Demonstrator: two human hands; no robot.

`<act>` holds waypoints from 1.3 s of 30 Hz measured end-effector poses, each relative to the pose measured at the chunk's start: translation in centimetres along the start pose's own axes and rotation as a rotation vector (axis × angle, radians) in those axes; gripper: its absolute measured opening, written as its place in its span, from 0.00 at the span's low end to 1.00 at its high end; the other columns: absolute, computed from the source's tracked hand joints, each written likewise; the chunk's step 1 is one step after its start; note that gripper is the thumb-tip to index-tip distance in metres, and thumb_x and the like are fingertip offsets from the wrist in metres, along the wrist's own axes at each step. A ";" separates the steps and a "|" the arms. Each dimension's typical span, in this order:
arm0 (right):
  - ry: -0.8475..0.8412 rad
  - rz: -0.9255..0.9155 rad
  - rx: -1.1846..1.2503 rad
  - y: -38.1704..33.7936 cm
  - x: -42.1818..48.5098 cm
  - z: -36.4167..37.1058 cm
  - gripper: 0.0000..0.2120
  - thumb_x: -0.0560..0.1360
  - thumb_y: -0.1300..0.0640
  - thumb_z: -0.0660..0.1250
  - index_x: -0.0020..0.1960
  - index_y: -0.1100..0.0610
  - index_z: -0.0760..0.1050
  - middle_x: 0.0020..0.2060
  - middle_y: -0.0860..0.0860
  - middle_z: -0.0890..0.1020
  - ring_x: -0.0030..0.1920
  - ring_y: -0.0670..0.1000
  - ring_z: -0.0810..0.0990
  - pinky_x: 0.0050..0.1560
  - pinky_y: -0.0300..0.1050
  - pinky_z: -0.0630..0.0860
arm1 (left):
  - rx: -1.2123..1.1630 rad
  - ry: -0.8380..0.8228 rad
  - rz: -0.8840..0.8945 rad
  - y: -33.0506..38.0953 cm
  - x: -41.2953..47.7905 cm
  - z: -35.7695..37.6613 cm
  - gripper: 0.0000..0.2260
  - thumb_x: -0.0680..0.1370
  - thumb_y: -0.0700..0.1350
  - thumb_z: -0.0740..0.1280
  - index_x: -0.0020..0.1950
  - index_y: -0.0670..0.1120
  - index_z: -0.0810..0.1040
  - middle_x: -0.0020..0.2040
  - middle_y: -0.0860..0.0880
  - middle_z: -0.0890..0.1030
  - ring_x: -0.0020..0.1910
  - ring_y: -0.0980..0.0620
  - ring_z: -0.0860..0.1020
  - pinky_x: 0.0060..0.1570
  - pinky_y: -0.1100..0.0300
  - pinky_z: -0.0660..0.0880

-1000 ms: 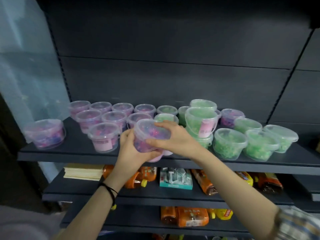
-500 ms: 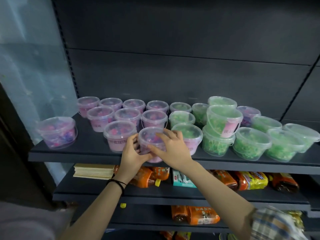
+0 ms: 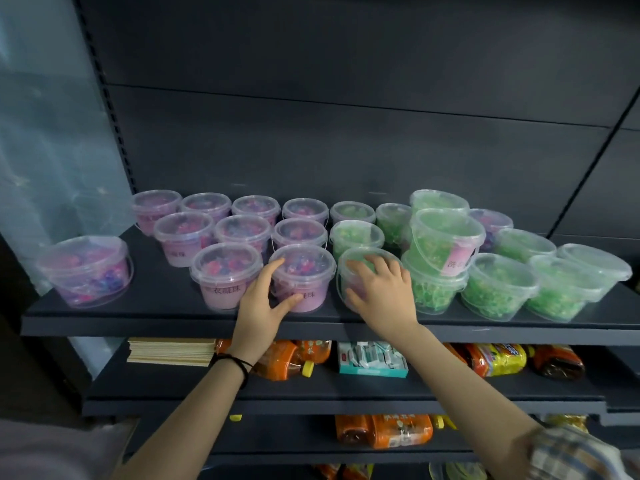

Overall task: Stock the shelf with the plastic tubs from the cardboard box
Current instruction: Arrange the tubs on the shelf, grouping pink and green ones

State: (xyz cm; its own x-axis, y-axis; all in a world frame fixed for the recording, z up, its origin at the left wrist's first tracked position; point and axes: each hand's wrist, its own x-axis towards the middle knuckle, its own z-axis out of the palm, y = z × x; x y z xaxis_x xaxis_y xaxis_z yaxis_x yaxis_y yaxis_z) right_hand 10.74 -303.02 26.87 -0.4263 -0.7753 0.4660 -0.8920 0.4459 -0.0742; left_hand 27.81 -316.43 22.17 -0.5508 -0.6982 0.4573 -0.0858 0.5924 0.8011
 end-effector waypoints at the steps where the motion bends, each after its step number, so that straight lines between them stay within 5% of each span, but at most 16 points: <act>1: -0.018 -0.006 -0.001 0.7 -0.1 0.0 0.22 0.75 0.48 0.67 0.68 0.48 0.71 0.66 0.54 0.73 0.66 0.59 0.68 0.63 0.53 0.64 | 0.010 0.003 -0.007 0.1 0.1 0.1 0.30 0.73 0.51 0.72 0.72 0.56 0.64 0.67 0.58 0.70 0.68 0.56 0.69 0.66 0.47 0.71; 8: -0.046 -0.132 0.083 3.6 -0.2 -0.5 0.23 0.76 0.48 0.67 0.70 0.46 0.70 0.66 0.50 0.74 0.68 0.55 0.69 0.63 0.49 0.65 | 0.176 -0.034 0.012 1.7 -0.2 0.1 0.34 0.75 0.47 0.71 0.77 0.48 0.58 0.70 0.46 0.71 0.68 0.49 0.70 0.67 0.53 0.69; 12: -0.055 -0.180 0.285 4.6 -0.6 -1.4 0.24 0.75 0.49 0.69 0.69 0.55 0.72 0.66 0.51 0.74 0.68 0.53 0.69 0.68 0.45 0.64 | 0.401 -0.033 0.045 3.7 0.1 -1.6 0.29 0.76 0.54 0.67 0.73 0.45 0.65 0.62 0.44 0.77 0.60 0.48 0.76 0.54 0.62 0.71; 16: 0.156 -0.234 0.506 6.1 -1.6 -3.5 0.15 0.75 0.57 0.70 0.61 0.58 0.78 0.57 0.51 0.80 0.61 0.52 0.75 0.63 0.44 0.71 | 0.800 0.117 0.171 7.6 0.9 -0.8 0.23 0.75 0.58 0.63 0.61 0.43 0.76 0.50 0.44 0.75 0.45 0.48 0.76 0.36 0.61 0.69; 19: 0.312 -0.261 0.522 8.4 -1.3 -5.8 0.11 0.74 0.61 0.71 0.56 0.60 0.80 0.53 0.52 0.81 0.57 0.52 0.77 0.59 0.47 0.74 | 0.745 -0.025 0.297 10.9 2.2 3.7 0.25 0.74 0.62 0.61 0.61 0.46 0.78 0.55 0.48 0.76 0.52 0.50 0.75 0.47 0.59 0.72; 23: 0.468 -0.213 0.281 12.8 0.1 -7.8 0.17 0.69 0.54 0.75 0.56 0.58 0.80 0.56 0.55 0.78 0.60 0.57 0.73 0.62 0.49 0.69 | 0.415 -0.156 0.196 13.8 3.9 10.7 0.44 0.66 0.73 0.62 0.75 0.49 0.61 0.73 0.50 0.67 0.69 0.56 0.64 0.64 0.62 0.63; 25: 0.374 -0.078 0.327 15.0 0.7 -7.7 0.23 0.69 0.49 0.75 0.60 0.57 0.78 0.60 0.55 0.75 0.62 0.57 0.70 0.63 0.50 0.66 | 0.200 -0.189 0.089 14.5 4.8 13.4 0.54 0.60 0.76 0.64 0.78 0.52 0.50 0.76 0.50 0.60 0.70 0.62 0.58 0.64 0.66 0.57; 28: 0.272 0.081 0.668 18.8 1.7 -6.8 0.17 0.74 0.48 0.70 0.60 0.54 0.76 0.55 0.50 0.76 0.55 0.51 0.72 0.58 0.46 0.70 | 0.069 -0.191 0.042 14.6 5.9 16.6 0.56 0.57 0.77 0.67 0.77 0.59 0.43 0.77 0.52 0.57 0.72 0.61 0.58 0.64 0.64 0.60; 31: 0.231 0.232 0.699 23.9 4.1 -5.7 0.14 0.75 0.50 0.69 0.58 0.54 0.76 0.47 0.51 0.78 0.48 0.51 0.76 0.50 0.45 0.71 | 0.051 -0.135 0.054 14.2 6.9 18.0 0.49 0.60 0.74 0.70 0.73 0.64 0.48 0.71 0.62 0.64 0.67 0.64 0.64 0.60 0.64 0.66; 34: 0.037 0.320 0.600 29.0 7.3 -4.1 0.23 0.72 0.51 0.72 0.64 0.56 0.73 0.56 0.56 0.78 0.53 0.54 0.76 0.50 0.41 0.67 | -0.024 -0.087 0.041 14.2 8.0 18.7 0.41 0.58 0.70 0.75 0.63 0.73 0.55 0.59 0.76 0.69 0.59 0.71 0.71 0.51 0.74 0.69; 39: -0.236 0.210 0.418 32.5 13.3 -2.1 0.34 0.69 0.47 0.75 0.70 0.58 0.67 0.64 0.58 0.75 0.65 0.57 0.72 0.59 0.45 0.67 | -0.061 -0.059 -0.029 13.5 8.9 19.1 0.42 0.54 0.67 0.79 0.60 0.72 0.59 0.56 0.75 0.72 0.55 0.72 0.73 0.49 0.67 0.72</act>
State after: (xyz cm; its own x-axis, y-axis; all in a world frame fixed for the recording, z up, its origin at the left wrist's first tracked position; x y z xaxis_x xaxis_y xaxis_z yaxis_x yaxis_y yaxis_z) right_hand -23.62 -297.84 32.52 -0.5817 -0.7895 0.1958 -0.7470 0.4232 -0.5128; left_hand 5.88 -306.99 29.71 -0.5972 -0.6888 0.4110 -0.0531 0.5452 0.8366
